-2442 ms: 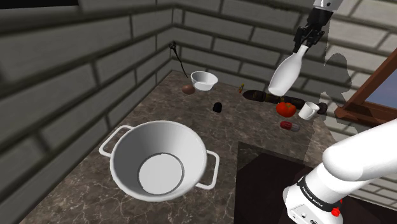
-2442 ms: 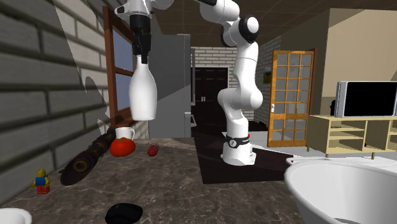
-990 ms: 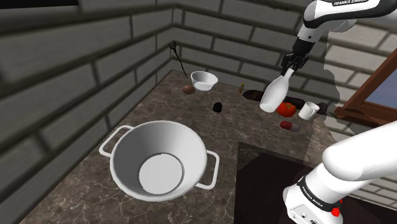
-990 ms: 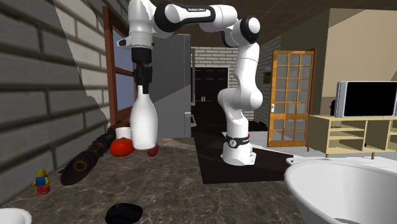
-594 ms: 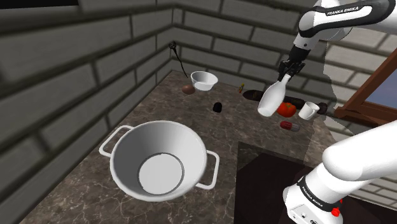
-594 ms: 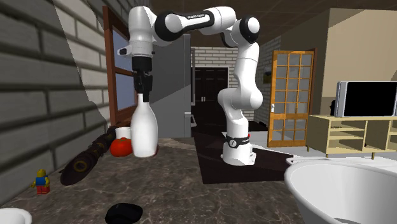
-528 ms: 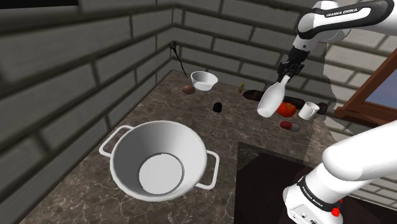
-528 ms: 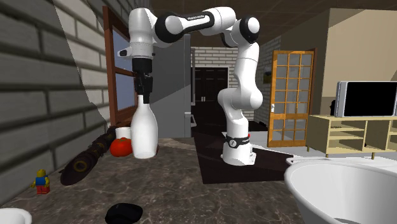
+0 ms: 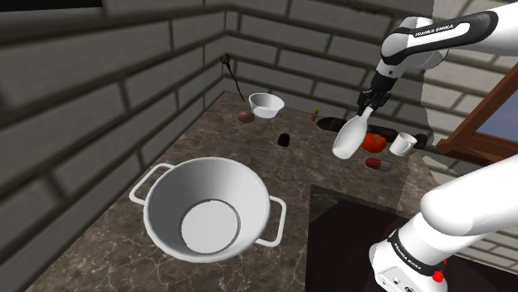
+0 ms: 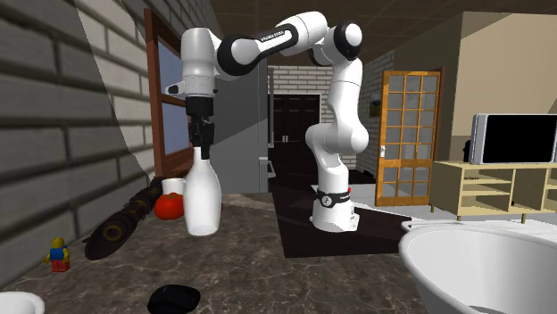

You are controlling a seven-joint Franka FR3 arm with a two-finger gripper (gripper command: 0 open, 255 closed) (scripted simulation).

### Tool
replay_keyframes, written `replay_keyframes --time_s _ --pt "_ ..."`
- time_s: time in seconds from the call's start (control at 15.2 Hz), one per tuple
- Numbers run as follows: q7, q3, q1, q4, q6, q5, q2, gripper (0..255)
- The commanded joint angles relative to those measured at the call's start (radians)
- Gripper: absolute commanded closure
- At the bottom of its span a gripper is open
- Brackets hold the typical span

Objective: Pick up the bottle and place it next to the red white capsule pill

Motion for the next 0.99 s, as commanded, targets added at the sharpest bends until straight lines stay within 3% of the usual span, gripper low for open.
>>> replay_keyframes --time_s 0.0,0.53,0.59,0.92 --pt "-0.001 -0.002 0.000 -0.029 0.040 0.001 0.010 255" --pt "-0.001 -0.002 0.000 -0.029 0.040 0.001 0.010 255" --pt "-0.001 -0.002 0.000 -0.029 0.040 0.001 0.010 0" --pt "-0.001 -0.002 0.000 -0.029 0.040 0.001 0.010 0"
